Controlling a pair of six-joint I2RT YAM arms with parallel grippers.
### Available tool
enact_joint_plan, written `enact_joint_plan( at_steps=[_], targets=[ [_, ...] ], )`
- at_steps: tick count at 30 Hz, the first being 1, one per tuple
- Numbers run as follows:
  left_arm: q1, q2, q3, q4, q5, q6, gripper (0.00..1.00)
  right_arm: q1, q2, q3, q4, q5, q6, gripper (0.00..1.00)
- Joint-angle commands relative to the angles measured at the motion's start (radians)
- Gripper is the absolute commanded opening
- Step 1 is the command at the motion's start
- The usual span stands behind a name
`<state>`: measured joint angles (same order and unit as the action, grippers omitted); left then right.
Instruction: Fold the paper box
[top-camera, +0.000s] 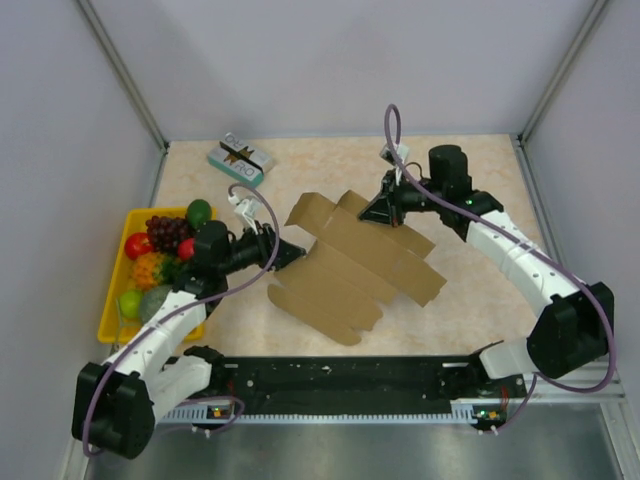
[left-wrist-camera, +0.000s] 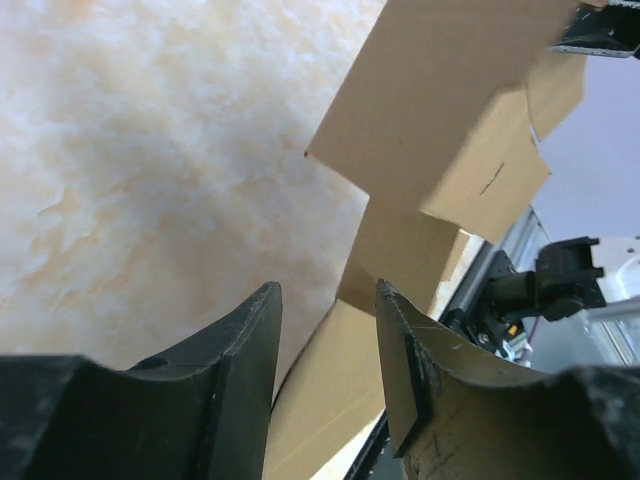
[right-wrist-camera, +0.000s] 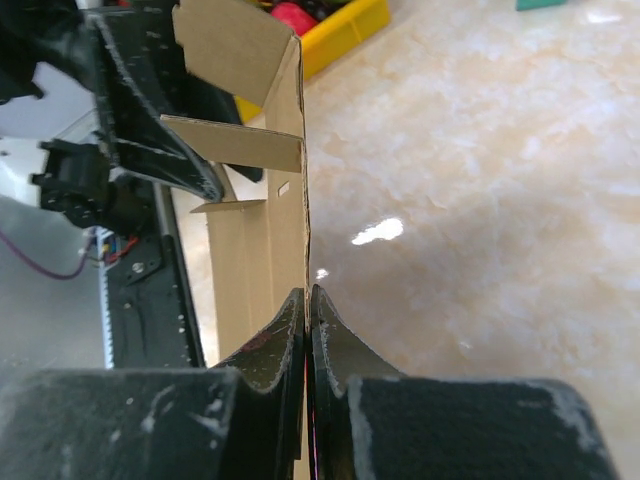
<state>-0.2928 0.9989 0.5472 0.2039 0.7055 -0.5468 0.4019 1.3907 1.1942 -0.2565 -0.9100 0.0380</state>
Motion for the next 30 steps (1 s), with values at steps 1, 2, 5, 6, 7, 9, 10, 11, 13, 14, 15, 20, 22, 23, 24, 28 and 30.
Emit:
enact_joint_plan(
  at_steps=[1, 2, 5, 6, 7, 9, 10, 11, 13, 14, 15, 20, 22, 23, 24, 28, 30],
  targets=[
    [0.006, -0.089, -0.047, -0.063, -0.145, 0.041, 0.48, 0.032, -0.005, -0.013, -0.007, 0.173, -0.093, 0.00],
    [0.006, -0.118, -0.068, -0.066, -0.170, 0.039, 0.49, 0.044, -0.002, -0.019, -0.024, 0.196, -0.102, 0.00],
    [0.006, -0.172, -0.107, -0.078, -0.236, 0.031, 0.52, 0.074, 0.002, -0.024, -0.058, 0.321, -0.139, 0.00],
    [0.006, -0.183, -0.115, -0.078, -0.250, 0.028, 0.52, 0.083, 0.005, -0.025, -0.062, 0.380, -0.154, 0.00],
    [0.006, -0.193, -0.122, -0.078, -0.276, 0.025, 0.53, 0.093, 0.010, -0.025, -0.063, 0.414, -0.159, 0.00],
    [0.006, -0.207, -0.139, -0.058, -0.290, 0.024, 0.56, 0.115, 0.016, -0.022, -0.075, 0.489, -0.173, 0.00],
    [0.006, -0.209, -0.141, -0.054, -0.311, 0.025, 0.56, 0.124, 0.019, -0.021, -0.075, 0.519, -0.178, 0.00],
    [0.006, -0.210, -0.136, -0.054, -0.322, 0.027, 0.56, 0.133, 0.028, -0.021, -0.076, 0.546, -0.182, 0.00],
    [0.006, -0.204, -0.128, -0.035, -0.340, 0.024, 0.56, 0.169, 0.040, -0.015, -0.090, 0.635, -0.208, 0.00],
    [0.006, -0.185, -0.118, -0.018, -0.339, 0.025, 0.56, 0.178, 0.056, -0.013, -0.095, 0.669, -0.217, 0.00],
    [0.006, -0.171, -0.107, 0.004, -0.339, 0.022, 0.55, 0.189, 0.065, -0.008, -0.099, 0.709, -0.234, 0.00],
    [-0.009, -0.053, -0.032, 0.074, -0.317, 0.022, 0.48, 0.264, 0.122, -0.004, -0.109, 0.863, -0.256, 0.00],
    [-0.038, -0.026, -0.012, 0.106, -0.342, 0.041, 0.47, 0.302, 0.146, -0.002, -0.107, 0.905, -0.257, 0.00],
    [-0.087, -0.005, -0.001, 0.121, -0.395, 0.076, 0.47, 0.310, 0.152, -0.004, -0.109, 0.965, -0.257, 0.00],
    [-0.113, 0.006, 0.002, 0.140, -0.421, 0.093, 0.47, 0.319, 0.163, -0.005, -0.106, 0.982, -0.256, 0.00],
    [-0.207, 0.069, -0.006, 0.253, -0.504, 0.145, 0.50, 0.351, 0.171, -0.022, -0.092, 1.051, -0.247, 0.01],
    [-0.220, 0.099, -0.035, 0.377, -0.517, 0.150, 0.50, 0.357, 0.160, -0.056, -0.047, 1.060, -0.236, 0.01]
  ],
)
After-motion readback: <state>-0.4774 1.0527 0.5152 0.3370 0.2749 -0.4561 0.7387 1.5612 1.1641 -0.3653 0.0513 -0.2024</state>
